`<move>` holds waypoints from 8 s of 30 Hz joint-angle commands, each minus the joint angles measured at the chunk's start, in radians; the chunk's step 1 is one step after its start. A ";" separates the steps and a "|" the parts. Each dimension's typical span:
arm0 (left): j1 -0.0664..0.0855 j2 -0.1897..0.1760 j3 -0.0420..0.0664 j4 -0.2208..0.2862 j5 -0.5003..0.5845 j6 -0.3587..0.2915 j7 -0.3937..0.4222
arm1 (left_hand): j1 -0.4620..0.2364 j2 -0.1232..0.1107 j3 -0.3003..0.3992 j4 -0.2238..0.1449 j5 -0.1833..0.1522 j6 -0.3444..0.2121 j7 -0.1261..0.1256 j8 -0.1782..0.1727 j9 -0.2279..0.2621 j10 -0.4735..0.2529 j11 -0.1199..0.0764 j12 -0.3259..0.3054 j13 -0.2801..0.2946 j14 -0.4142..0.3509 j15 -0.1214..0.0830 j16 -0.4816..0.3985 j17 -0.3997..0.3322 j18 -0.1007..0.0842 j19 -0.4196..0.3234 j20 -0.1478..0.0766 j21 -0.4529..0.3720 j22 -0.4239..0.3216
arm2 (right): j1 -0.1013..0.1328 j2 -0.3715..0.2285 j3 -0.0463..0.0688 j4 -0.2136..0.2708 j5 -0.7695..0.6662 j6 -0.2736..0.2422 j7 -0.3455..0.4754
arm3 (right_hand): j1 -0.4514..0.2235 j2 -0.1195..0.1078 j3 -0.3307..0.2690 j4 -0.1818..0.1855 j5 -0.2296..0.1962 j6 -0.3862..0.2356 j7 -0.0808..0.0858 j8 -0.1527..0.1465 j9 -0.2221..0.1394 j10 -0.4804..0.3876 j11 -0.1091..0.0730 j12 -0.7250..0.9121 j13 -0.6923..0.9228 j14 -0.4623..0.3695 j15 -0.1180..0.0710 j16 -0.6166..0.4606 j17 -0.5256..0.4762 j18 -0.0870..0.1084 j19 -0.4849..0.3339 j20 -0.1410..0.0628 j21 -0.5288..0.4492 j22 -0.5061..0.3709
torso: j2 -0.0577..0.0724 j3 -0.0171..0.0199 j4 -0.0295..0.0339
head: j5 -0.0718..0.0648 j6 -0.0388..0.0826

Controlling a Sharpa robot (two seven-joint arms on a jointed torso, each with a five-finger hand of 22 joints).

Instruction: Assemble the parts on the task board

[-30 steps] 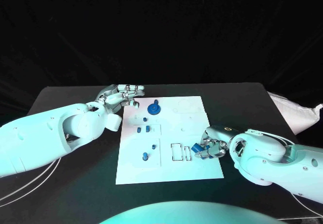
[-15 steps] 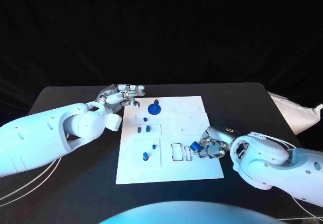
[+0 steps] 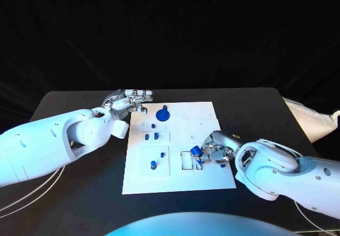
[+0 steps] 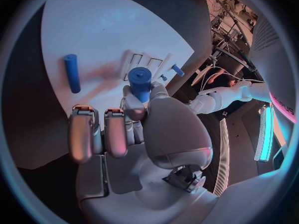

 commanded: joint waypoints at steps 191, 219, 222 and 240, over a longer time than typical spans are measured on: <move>-0.004 -0.007 0.000 0.004 0.004 0.032 -0.010 | -0.005 0.011 -0.010 -0.003 0.004 -0.007 0.006 0.004 -0.001 -0.011 0.000 0.012 -0.001 -0.008 0.002 0.002 -0.007 0.011 0.006 0.004 -0.006 -0.005 | -0.010 -0.051 0.000 -0.009 0.076 0.032 0.034 | 0.140 -0.052 0.241 -0.032 -0.022 0.041 -0.013 -0.111 0.106 -0.054 -0.003 -0.441 -0.246 0.048 -0.009 -0.063 -0.046 -0.013 -0.011 -0.007 -0.022 -0.014 | 0.001 0.0011 -0.0020 | -0.014 -0.012; -0.004 -0.005 0.000 0.006 0.004 0.036 -0.013 | -0.004 0.011 -0.010 -0.004 0.004 -0.007 0.006 0.004 -0.001 -0.012 0.000 0.013 -0.001 -0.009 0.002 0.002 -0.007 0.011 0.006 0.004 -0.006 -0.005 | -0.012 0.022 0.000 -0.049 0.100 0.121 -0.003 | -0.026 -0.066 0.237 -0.005 0.005 0.090 -0.023 -0.107 0.112 0.010 -0.009 -0.333 -0.167 0.055 -0.013 -0.045 -0.021 -0.017 0.003 -0.009 -0.009 0.009 | 0.001 0.0012 -0.0017 | -0.009 -0.017; -0.004 -0.005 0.000 0.006 0.004 0.036 -0.014 | -0.004 0.011 -0.010 -0.004 0.004 -0.007 0.006 0.004 -0.001 -0.012 0.000 0.013 -0.001 -0.009 0.002 0.002 -0.007 0.011 0.006 0.004 -0.006 -0.005 | -0.012 0.025 0.000 -0.050 0.091 0.128 -0.007 | -0.028 -0.066 0.235 -0.005 0.005 0.091 -0.023 -0.107 0.113 0.011 -0.009 -0.330 -0.165 0.055 -0.013 -0.044 -0.020 -0.017 0.003 -0.009 -0.009 0.009 | 0.001 0.0017 -0.0019 | -0.008 -0.017; -0.004 -0.005 0.000 0.005 0.004 0.039 -0.017 | -0.006 0.011 -0.011 -0.003 0.004 -0.008 0.007 0.004 -0.001 -0.013 0.001 0.014 -0.001 -0.009 0.002 0.002 -0.008 0.011 0.006 0.004 -0.006 -0.006 | -0.012 0.030 0.000 -0.047 0.068 0.131 -0.004 | -0.072 -0.073 0.198 -0.004 -0.024 0.099 -0.024 -0.111 0.112 0.016 -0.010 -0.326 -0.154 0.056 -0.014 -0.042 -0.018 -0.017 0.003 -0.011 -0.009 0.010 | 0.000 0.0021 -0.0024 | -0.008 -0.017</move>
